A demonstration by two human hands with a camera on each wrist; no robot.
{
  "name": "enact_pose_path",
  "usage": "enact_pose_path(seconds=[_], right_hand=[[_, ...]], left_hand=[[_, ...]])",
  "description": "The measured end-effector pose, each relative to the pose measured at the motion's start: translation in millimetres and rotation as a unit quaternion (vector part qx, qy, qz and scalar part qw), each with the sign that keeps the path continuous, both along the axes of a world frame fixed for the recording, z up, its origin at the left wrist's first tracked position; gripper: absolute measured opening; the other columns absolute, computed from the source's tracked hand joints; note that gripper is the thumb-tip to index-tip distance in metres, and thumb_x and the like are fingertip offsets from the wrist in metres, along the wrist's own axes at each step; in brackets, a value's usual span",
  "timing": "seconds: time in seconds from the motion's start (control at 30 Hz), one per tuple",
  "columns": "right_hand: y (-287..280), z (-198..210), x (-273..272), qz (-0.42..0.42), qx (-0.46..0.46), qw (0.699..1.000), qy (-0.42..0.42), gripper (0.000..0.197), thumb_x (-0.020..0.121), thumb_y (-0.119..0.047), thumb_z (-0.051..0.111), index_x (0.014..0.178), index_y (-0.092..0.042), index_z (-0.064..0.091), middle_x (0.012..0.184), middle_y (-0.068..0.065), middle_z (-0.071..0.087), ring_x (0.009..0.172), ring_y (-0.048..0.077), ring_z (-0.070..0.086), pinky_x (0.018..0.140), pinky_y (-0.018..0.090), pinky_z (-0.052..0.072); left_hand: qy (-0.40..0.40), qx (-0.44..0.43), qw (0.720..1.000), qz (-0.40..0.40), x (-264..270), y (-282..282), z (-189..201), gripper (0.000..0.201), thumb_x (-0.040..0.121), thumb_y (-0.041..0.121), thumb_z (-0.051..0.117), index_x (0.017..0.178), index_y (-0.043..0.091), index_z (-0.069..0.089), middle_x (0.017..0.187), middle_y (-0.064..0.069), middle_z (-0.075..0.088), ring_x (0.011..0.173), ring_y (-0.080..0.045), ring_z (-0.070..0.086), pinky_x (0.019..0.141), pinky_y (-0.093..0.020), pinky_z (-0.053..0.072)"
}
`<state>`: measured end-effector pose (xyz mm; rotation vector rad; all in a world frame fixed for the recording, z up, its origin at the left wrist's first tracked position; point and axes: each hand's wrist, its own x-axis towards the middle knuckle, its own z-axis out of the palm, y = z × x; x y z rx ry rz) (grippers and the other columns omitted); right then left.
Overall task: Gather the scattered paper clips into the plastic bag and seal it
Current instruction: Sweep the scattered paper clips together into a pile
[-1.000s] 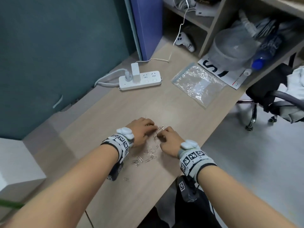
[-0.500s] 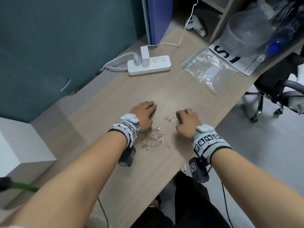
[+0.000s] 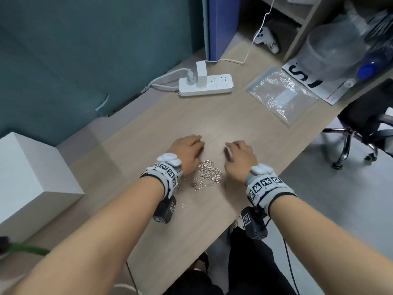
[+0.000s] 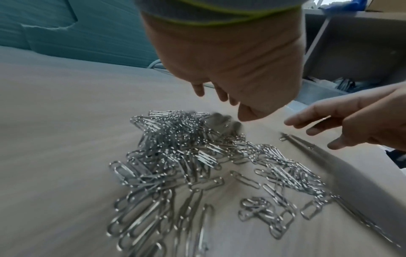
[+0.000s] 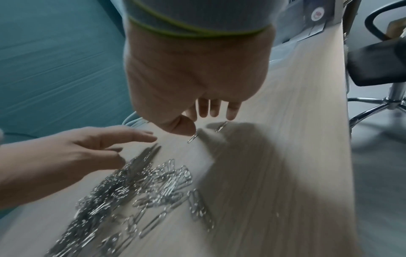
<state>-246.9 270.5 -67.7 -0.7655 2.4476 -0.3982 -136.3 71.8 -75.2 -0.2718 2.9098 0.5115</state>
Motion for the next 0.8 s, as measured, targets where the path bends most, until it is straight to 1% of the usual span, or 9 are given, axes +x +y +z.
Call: enact_pose_path(seconds=[0.07,0.2,0.33,0.4,0.47,0.53,0.63,0.73,0.8], right_hand=[[-3.7,-0.6,-5.4,0.014,0.034,0.999,0.004,0.057,0.083,-0.017,0.061,0.138,-0.027,0.053,0.147,0.002,0.043,0.133,0.031,0.041,0.104,0.04,0.043],[-5.9,-8.0,14.0,0.06,0.003,0.997,-0.053,0.055,0.082,-0.012,0.061,0.135,-0.025,0.058,0.137,0.003,0.05,0.128,0.03,0.045,0.105,0.042,0.044],[-4.8,-9.6,36.6,0.127,-0.019,0.986,-0.109,0.05,0.08,-0.011,0.063,0.129,-0.024,0.067,0.129,0.002,0.055,0.122,0.028,0.05,0.103,0.035,0.044],[-1.0,-5.0,30.3,0.095,-0.025,0.993,-0.062,0.044,0.085,-0.017,0.062,0.127,-0.027,0.066,0.131,0.0,0.055,0.122,0.027,0.049,0.099,0.036,0.046],[5.3,-3.5,13.8,0.015,-0.01,1.0,0.015,0.044,0.091,-0.023,0.059,0.135,-0.026,0.058,0.139,0.002,0.05,0.126,0.028,0.047,0.099,0.039,0.046],[13.4,-2.4,-4.1,-0.048,0.025,0.998,0.025,0.049,0.088,-0.02,0.06,0.136,-0.019,0.054,0.14,0.007,0.046,0.127,0.031,0.045,0.1,0.04,0.045],[19.2,-4.1,-10.9,-0.061,0.047,0.997,-0.014,0.048,0.082,-0.014,0.062,0.129,-0.014,0.056,0.134,0.01,0.047,0.124,0.031,0.045,0.1,0.039,0.044],[14.4,-6.7,9.6,-0.03,0.009,0.998,-0.056,0.045,0.082,-0.009,0.062,0.127,-0.013,0.06,0.13,0.01,0.05,0.121,0.03,0.048,0.101,0.036,0.044],[7.3,-5.4,29.7,-0.003,-0.014,0.996,-0.083,0.043,0.082,-0.007,0.061,0.125,-0.013,0.063,0.128,0.01,0.051,0.12,0.029,0.051,0.1,0.032,0.043]], left_hand=[[-0.023,-0.009,0.999,0.041,0.5,-4.6,-1.3,0.066,0.082,0.031,0.04,0.148,0.02,0.045,0.159,-0.004,0.038,0.146,-0.026,0.035,0.116,-0.051,0.034],[-0.064,0.022,0.995,0.066,21.1,-6.4,-3.8,0.066,0.089,0.024,0.048,0.154,0.021,0.037,0.163,-0.001,0.032,0.149,-0.024,0.029,0.123,-0.04,0.025],[-0.07,0.021,0.996,0.041,38.5,0.1,-2.9,0.063,0.085,0.024,0.052,0.148,0.024,0.046,0.154,0.003,0.044,0.142,-0.023,0.039,0.114,-0.038,0.038],[-0.058,0.013,0.998,0.025,37.0,-0.3,2.5,0.058,0.083,0.023,0.054,0.142,0.023,0.053,0.145,0.004,0.052,0.133,-0.023,0.047,0.105,-0.036,0.045],[-0.05,0.013,0.998,0.025,31.9,-4.4,3.8,0.062,0.082,0.024,0.055,0.143,0.024,0.051,0.147,0.003,0.051,0.134,-0.024,0.047,0.109,-0.037,0.042],[-0.065,0.018,0.997,0.039,24.7,-5.6,1.4,0.072,0.083,0.024,0.053,0.153,0.026,0.038,0.159,0.004,0.037,0.145,-0.022,0.035,0.12,-0.037,0.028],[-0.089,0.021,0.995,0.032,10.9,-0.8,-3.8,0.079,0.084,0.024,0.054,0.158,0.025,0.025,0.166,0.006,0.024,0.152,-0.018,0.023,0.122,-0.032,0.014],[-0.076,0.018,0.996,0.034,9.6,4.6,-5.2,0.072,0.082,0.026,0.056,0.152,0.023,0.04,0.16,0.003,0.036,0.146,-0.022,0.033,0.119,-0.038,0.03],[-0.064,0.025,0.997,0.027,14.7,6.9,-0.5,0.062,0.078,0.029,0.051,0.139,0.022,0.053,0.148,0.002,0.05,0.133,-0.025,0.046,0.106,-0.04,0.045]])
